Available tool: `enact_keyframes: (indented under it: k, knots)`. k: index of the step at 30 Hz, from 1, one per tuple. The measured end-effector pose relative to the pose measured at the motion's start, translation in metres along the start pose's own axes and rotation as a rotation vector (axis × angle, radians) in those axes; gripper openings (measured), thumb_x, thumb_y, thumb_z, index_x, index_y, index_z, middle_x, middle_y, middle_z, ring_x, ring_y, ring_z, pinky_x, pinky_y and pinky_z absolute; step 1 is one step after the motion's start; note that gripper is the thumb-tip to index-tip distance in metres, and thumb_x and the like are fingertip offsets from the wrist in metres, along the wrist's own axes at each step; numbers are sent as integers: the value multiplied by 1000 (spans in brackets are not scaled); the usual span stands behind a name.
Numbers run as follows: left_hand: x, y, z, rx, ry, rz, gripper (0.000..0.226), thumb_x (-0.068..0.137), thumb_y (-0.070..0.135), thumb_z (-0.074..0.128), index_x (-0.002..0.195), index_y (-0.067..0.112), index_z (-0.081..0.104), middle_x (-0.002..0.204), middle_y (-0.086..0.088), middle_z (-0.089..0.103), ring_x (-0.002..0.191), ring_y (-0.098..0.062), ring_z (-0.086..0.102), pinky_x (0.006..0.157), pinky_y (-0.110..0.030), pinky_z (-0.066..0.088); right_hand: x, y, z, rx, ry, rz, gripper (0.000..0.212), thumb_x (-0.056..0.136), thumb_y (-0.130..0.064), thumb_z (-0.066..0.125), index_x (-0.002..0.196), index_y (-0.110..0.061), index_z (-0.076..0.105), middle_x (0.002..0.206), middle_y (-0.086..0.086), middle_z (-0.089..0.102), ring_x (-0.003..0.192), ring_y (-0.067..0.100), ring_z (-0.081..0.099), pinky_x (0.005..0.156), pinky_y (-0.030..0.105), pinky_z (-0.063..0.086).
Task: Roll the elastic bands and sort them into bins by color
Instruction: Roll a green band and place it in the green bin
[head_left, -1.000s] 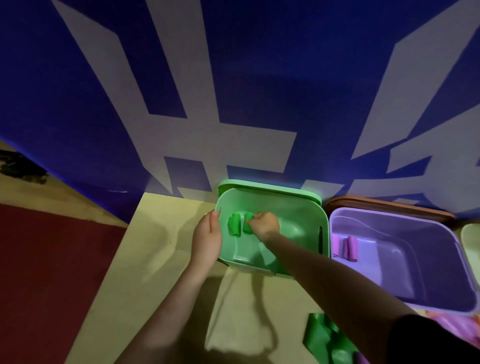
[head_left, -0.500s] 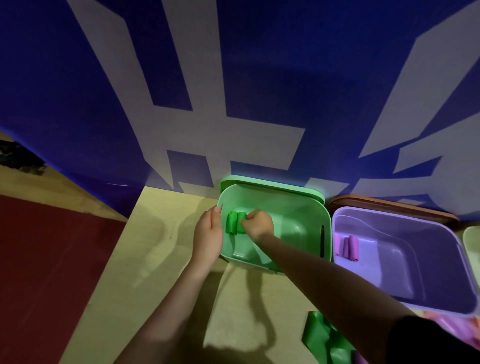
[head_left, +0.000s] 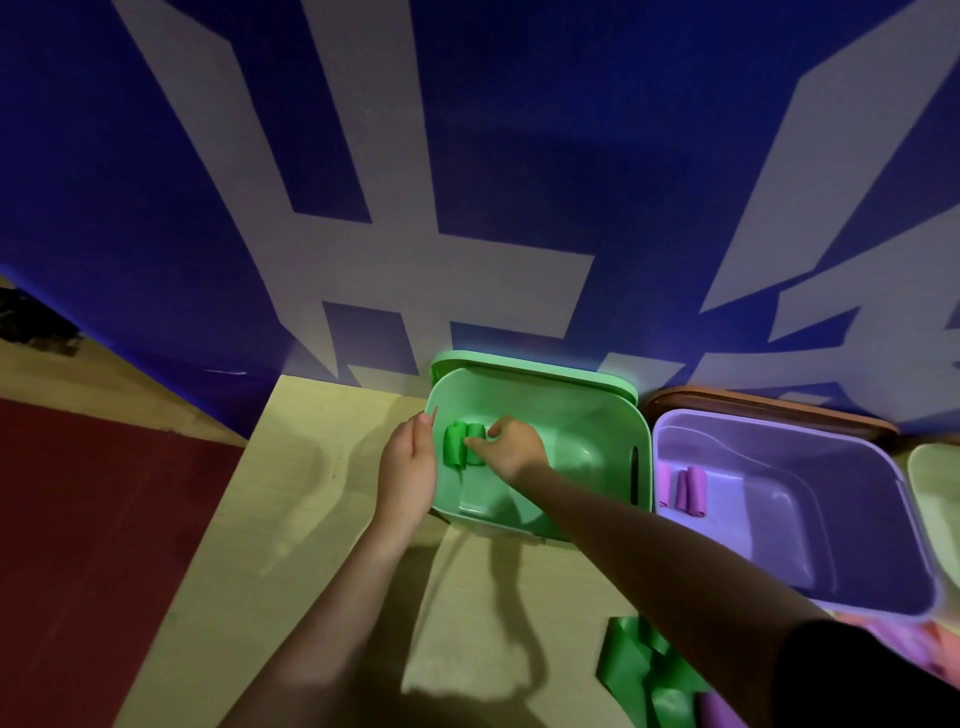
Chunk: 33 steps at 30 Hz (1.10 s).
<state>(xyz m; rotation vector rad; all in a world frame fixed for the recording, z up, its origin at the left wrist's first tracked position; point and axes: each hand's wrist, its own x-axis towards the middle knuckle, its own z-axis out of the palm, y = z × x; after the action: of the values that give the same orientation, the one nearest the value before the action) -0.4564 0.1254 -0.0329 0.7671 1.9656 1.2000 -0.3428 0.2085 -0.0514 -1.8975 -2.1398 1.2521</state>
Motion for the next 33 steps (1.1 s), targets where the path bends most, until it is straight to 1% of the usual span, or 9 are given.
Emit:
enact_keyframes:
  k: [4, 9, 13, 17, 22, 26, 29, 31, 33]
  knots:
    - [0, -1, -1, -10, -8, -1, 39, 102, 32, 33, 115, 13, 65, 106, -4, 69, 99, -20, 64, 91, -46, 51, 1, 3, -5, -3, -2, 26, 50, 91, -44, 58, 104, 3, 65, 106, 20, 66, 99, 33, 61, 83, 35, 48]
    - [-4, 7, -1, 14, -5, 16, 36, 103, 28, 33, 107, 12, 65, 102, -1, 68, 95, -19, 63, 86, -37, 50, 1, 7, -13, -46, -39, 31, 55, 91, -53, 50, 58, -10, 50, 57, 8, 50, 67, 32, 58, 60, 31, 41]
    - [-5, 15, -6, 36, -57, -11, 26, 103, 29, 32, 100, 24, 58, 90, 10, 62, 92, -18, 60, 83, -35, 47, -11, 11, -32, 19, -83, 15, 49, 92, -50, 49, 63, -12, 54, 63, 9, 55, 60, 23, 54, 66, 30, 47]
    - [-6, 27, -13, 143, -109, 26, 27, 101, 30, 37, 113, 19, 59, 101, 0, 64, 98, -22, 60, 76, -32, 47, -38, 18, -56, 284, -61, -28, 35, 93, -36, 57, 65, -15, 52, 65, 6, 59, 61, 20, 55, 70, 33, 49]
    - [-38, 71, -11, 400, -35, 209, 45, 99, 31, 42, 140, 13, 42, 138, -13, 48, 130, -30, 42, 108, -44, 36, -104, 40, -102, 615, 67, -142, 15, 95, -15, 56, 81, -15, 58, 72, 5, 60, 59, 13, 56, 59, 21, 49]
    - [-109, 107, 9, 406, -151, 453, 42, 98, 25, 46, 139, 16, 44, 140, -7, 46, 132, -23, 38, 108, -34, 29, -164, 75, -129, 702, 201, -196, 13, 96, -9, 54, 84, -7, 60, 64, 4, 58, 52, 8, 53, 52, 17, 45]
    - [-167, 111, 27, 375, -288, 556, 46, 93, 33, 45, 134, 14, 50, 131, -4, 52, 123, -19, 46, 104, -34, 37, -203, 102, -141, 693, 279, -231, 16, 95, -9, 55, 81, -8, 62, 60, 2, 58, 47, 1, 53, 53, 19, 44]
    - [-200, 105, 43, 359, -414, 585, 45, 89, 34, 44, 129, 15, 55, 123, -1, 54, 116, -15, 51, 99, -32, 43, -227, 122, -146, 719, 321, -246, 14, 95, -9, 54, 88, -2, 64, 62, 2, 59, 49, 0, 54, 54, 17, 43]
    - [-229, 94, 63, 327, -590, 509, 25, 95, 22, 51, 119, 22, 59, 116, 3, 57, 108, -12, 55, 91, -22, 46, -253, 144, -150, 744, 361, -261, 14, 95, -9, 54, 92, 1, 65, 64, 2, 60, 50, 2, 53, 54, 17, 42]
